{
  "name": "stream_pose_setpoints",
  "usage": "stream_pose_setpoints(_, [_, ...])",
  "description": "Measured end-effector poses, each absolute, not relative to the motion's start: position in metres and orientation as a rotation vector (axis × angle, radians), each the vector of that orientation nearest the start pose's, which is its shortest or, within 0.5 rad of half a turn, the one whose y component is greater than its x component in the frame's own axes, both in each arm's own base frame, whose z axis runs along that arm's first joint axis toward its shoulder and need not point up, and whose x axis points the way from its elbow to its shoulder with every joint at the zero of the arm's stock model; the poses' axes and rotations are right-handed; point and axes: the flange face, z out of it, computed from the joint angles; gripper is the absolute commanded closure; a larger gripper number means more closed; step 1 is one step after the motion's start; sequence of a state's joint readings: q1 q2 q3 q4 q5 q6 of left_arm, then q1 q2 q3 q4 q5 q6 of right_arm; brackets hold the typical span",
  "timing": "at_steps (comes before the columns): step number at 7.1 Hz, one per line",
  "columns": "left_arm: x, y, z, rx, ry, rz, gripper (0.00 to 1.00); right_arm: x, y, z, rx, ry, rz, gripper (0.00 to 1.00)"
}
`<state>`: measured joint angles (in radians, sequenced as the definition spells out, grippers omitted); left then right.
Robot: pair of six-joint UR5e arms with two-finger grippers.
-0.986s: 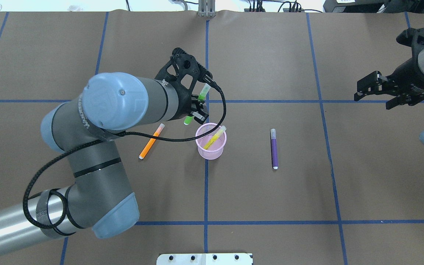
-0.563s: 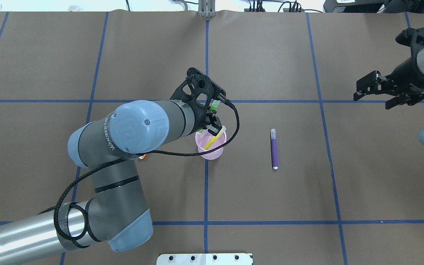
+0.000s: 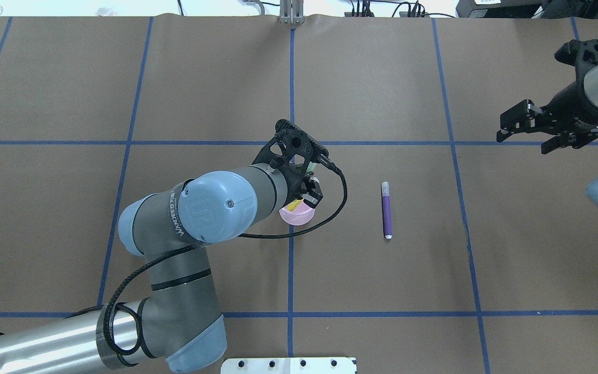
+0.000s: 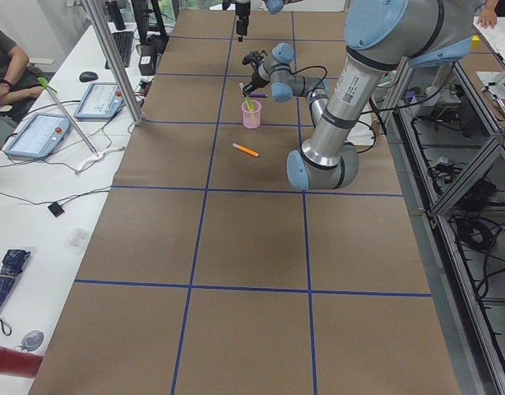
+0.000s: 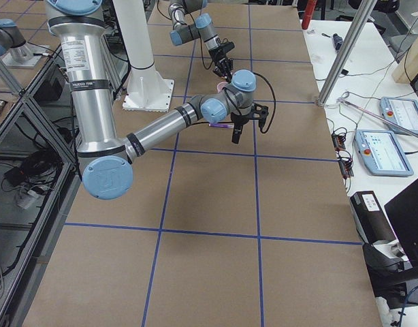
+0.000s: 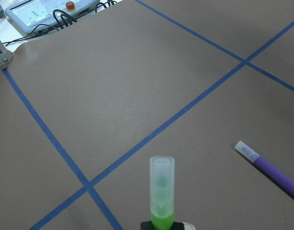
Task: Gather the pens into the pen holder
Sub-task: 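Release green highlighter into cup with left gripper while right gripper lowers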
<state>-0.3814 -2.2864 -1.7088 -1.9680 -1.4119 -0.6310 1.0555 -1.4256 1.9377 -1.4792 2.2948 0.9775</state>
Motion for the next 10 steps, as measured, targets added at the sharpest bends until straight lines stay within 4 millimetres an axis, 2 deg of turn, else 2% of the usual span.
stream_pose_setpoints(1, [0.560, -0.384, 0.123, 0.859, 0.925, 0.344, 0.02, -0.207, -0.495, 0.393, -0.058, -0.908, 0.215, 0.00])
stream_pose_setpoints(2, [0.557, -0.386, 0.120, 0.835, 0.962, 0.280, 0.02, -0.223, -0.499, 0.383, -0.076, -0.915, 0.232, 0.00])
stream_pose_setpoints(4, [0.538, -0.398, 0.121, 0.795, 1.040, 0.132, 0.02, -0.280, -0.498, 0.350, -0.129, -0.938, 0.242, 0.00])
stream_pose_setpoints(5, [0.522, -0.406, 0.132, 0.759, 1.064, 0.065, 0.02, -0.308, -0.491, 0.334, -0.151, -0.949, 0.225, 0.00])
stream_pose_setpoints(6, [0.495, -0.414, 0.151, 0.699, 1.087, 0.017, 0.02, -0.337, -0.481, 0.320, -0.169, -0.953, 0.211, 0.01])
stream_pose_setpoints(7, [0.457, -0.423, 0.176, 0.625, 1.109, 0.000, 0.02, -0.372, -0.475, 0.307, -0.161, -0.941, 0.192, 0.01])
stream_pose_setpoints(8, [0.423, -0.430, 0.197, 0.554, 1.124, 0.005, 0.02, -0.402, -0.476, 0.302, -0.146, -0.917, 0.187, 0.02])
stream_pose_setpoints(9, [0.399, -0.433, 0.212, 0.502, 1.130, 0.010, 0.02, -0.423, -0.483, 0.307, -0.149, -0.889, 0.195, 0.06])
stream_pose_setpoints(10, [0.389, -0.433, 0.222, 0.471, 1.130, 0.014, 0.01, -0.436, -0.490, 0.316, -0.169, -0.860, 0.222, 0.07])
